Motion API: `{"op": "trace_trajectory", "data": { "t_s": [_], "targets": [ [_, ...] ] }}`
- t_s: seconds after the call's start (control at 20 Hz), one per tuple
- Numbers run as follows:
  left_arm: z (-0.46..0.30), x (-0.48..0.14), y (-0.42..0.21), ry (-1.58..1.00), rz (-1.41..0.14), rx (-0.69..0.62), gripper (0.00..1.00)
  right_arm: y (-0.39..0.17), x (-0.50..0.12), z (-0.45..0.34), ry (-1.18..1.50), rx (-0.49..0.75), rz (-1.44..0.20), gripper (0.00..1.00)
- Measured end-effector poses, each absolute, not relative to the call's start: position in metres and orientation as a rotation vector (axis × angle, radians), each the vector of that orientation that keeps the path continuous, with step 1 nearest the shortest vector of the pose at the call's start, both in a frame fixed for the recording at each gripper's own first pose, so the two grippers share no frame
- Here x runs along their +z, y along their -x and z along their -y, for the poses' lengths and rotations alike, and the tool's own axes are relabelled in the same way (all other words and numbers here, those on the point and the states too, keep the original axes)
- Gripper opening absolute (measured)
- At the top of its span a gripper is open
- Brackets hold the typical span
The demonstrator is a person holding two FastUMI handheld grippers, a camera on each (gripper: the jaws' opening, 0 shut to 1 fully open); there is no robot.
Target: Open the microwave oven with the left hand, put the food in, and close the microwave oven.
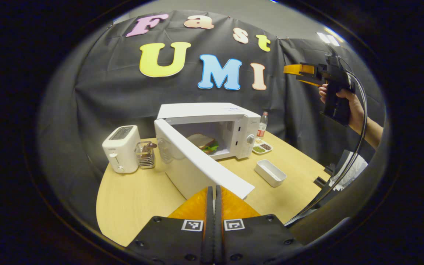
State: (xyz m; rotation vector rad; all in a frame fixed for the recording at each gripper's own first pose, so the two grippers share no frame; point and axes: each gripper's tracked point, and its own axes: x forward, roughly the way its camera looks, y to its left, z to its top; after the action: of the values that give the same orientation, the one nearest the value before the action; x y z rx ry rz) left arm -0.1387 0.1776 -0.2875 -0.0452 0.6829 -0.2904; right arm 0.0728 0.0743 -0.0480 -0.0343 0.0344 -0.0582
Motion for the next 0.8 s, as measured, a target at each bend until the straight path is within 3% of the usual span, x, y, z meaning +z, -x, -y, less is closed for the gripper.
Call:
{"op": "trace_trajectory", "data": {
  "t_s": [0.8],
  "targets": [
    [-0.059,-0.316,0.04,0.036,-0.705,-0.369,0.06,-0.09,-0.055,0.007,0.039,-0.058,-0.04,0.88]
  ]
}}
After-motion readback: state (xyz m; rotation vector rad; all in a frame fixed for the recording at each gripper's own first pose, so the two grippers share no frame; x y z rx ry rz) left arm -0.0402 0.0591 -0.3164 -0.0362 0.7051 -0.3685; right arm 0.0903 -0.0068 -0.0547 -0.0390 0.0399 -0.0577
